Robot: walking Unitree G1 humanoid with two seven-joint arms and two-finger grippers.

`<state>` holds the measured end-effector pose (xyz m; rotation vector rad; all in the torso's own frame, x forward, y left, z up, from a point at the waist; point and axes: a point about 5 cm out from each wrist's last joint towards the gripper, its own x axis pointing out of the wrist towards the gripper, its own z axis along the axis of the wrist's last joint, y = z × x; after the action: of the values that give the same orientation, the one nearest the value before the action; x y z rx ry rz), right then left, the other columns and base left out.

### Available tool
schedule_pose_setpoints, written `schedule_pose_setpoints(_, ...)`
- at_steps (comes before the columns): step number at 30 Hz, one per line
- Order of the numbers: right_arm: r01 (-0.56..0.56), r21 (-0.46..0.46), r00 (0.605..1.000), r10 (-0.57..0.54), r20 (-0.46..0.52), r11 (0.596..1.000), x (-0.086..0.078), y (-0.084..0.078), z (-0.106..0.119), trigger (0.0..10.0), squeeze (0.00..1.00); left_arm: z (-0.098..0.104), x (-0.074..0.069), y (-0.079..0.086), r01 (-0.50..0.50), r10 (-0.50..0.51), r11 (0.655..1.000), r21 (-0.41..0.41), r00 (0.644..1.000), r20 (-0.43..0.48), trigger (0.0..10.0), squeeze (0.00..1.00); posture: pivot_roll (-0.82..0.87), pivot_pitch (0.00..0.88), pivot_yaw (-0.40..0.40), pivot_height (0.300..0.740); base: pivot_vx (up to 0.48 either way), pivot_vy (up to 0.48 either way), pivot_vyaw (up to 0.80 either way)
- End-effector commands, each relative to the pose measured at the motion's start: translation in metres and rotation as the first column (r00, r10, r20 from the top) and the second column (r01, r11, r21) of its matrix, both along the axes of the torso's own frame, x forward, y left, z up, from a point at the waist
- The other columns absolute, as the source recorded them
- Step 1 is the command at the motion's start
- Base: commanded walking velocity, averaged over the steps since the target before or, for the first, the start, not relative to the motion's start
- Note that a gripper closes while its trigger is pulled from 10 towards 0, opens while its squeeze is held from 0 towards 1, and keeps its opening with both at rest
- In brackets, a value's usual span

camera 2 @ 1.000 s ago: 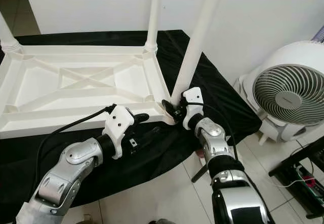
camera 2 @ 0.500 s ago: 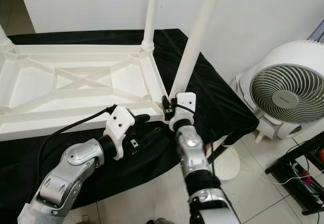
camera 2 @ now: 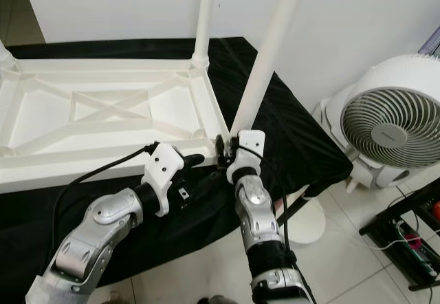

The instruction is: Building children table

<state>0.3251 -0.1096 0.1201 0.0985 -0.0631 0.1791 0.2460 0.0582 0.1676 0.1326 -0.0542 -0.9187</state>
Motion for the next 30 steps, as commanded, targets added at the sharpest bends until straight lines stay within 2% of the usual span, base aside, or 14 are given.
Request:
schedule_pose_setpoints(1, -0.019, 0.008, 1.000, 0.019, -0.008, 1.000, -0.004, -0.006, -0.002, 10.0, 1.00, 0.001, -0.001, 0.000, -0.040, 0.041, 0.999, -0.004, 0.999, 0.014, 10.0, 0.00, 0.08, 0.041, -0.144, 0.740, 0.000, 0.000, 0.00)
schedule_pose_setpoints(3, -0.022, 0.007, 1.000, 0.022, -0.004, 1.000, -0.005, -0.009, -0.002, 10.0, 1.00, 0.001, -0.001, 0.000, -0.041, 0.041, 0.999, -0.004, 0.999, 0.014, 10.0, 0.00, 0.08, 0.041, -0.144, 0.740, 0.000, 0.000, 0.00)
schedule_pose_setpoints(7, -0.169, -0.070, 0.985, 0.171, 0.013, 0.983, -0.013, -0.029, -0.005, 10.0, 1.00, 0.001, -0.001, 0.000, -0.048, 0.048, 0.999, -0.006, 0.999, 0.013, 10.0, 0.00, 0.08, 0.041, -0.145, 0.740, 0.000, 0.000, 0.00)
schedule_pose_setpoints(8, -0.169, -0.070, 0.985, 0.171, 0.013, 0.983, -0.013, -0.029, -0.005, 10.0, 1.00, 0.001, -0.001, 0.000, -0.048, 0.048, 0.999, -0.006, 0.999, 0.013, 10.0, 0.00, 0.08, 0.041, -0.145, 0.740, 0.000, 0.000, 0.00)
schedule_pose_setpoints(12, -0.301, -0.165, 0.952, 0.305, -0.002, 0.939, -0.017, -0.048, -0.007, 10.0, 1.00, 0.001, 0.000, 0.001, -0.046, 0.047, 0.999, -0.005, 0.999, 0.014, 10.0, 0.00, 0.08, 0.042, -0.139, 0.740, 0.000, 0.000, 0.00)
schedule_pose_setpoints(15, -0.322, -0.185, 0.945, 0.328, -0.003, 0.928, -0.017, -0.052, -0.006, 10.0, 1.00, 0.001, 0.000, 0.001, -0.047, 0.047, 0.999, -0.005, 0.999, 0.014, 10.0, 0.00, 0.08, 0.042, -0.139, 0.740, 0.000, 0.000, 0.00)
schedule_pose_setpoints(16, -0.357, -0.201, 0.932, 0.364, -0.006, 0.912, -0.016, -0.055, -0.004, 10.0, 0.00, 0.002, 0.000, 0.001, -0.046, 0.046, 0.999, -0.005, 0.999, 0.014, 10.0, 0.00, 0.08, 0.044, -0.136, 0.740, 0.000, 0.000, 0.00)
schedule_pose_setpoints(21, -0.451, -0.265, 0.886, 0.463, -0.020, 0.852, -0.008, -0.064, 0.005, 10.0, 0.00, 0.002, 0.001, 0.002, -0.044, 0.044, 0.999, -0.003, 0.999, 0.013, 10.0, 0.00, 0.08, 0.048, -0.130, 0.740, 0.000, 0.000, 0.00)
schedule_pose_setpoints(26, -0.471, -0.289, 0.874, 0.484, -0.029, 0.833, 0.002, -0.064, 0.010, 10.0, 0.00, 0.003, 0.001, 0.002, -0.049, 0.049, 0.999, -0.004, 0.999, 0.015, 10.0, 0.00, 0.08, 0.052, -0.129, 0.740, 0.000, 0.000, 0.00)
schedule_pose_setpoints(30, -0.483, -0.305, 0.866, 0.499, -0.031, 0.821, 0.016, -0.060, 0.016, 10.0, 0.00, 0.004, 0.002, 0.004, -0.063, 0.063, 0.998, -0.007, 0.998, 0.014, 10.0, 0.00, 0.09, 0.058, -0.126, 0.740, 0.000, 0.000, 0.00)
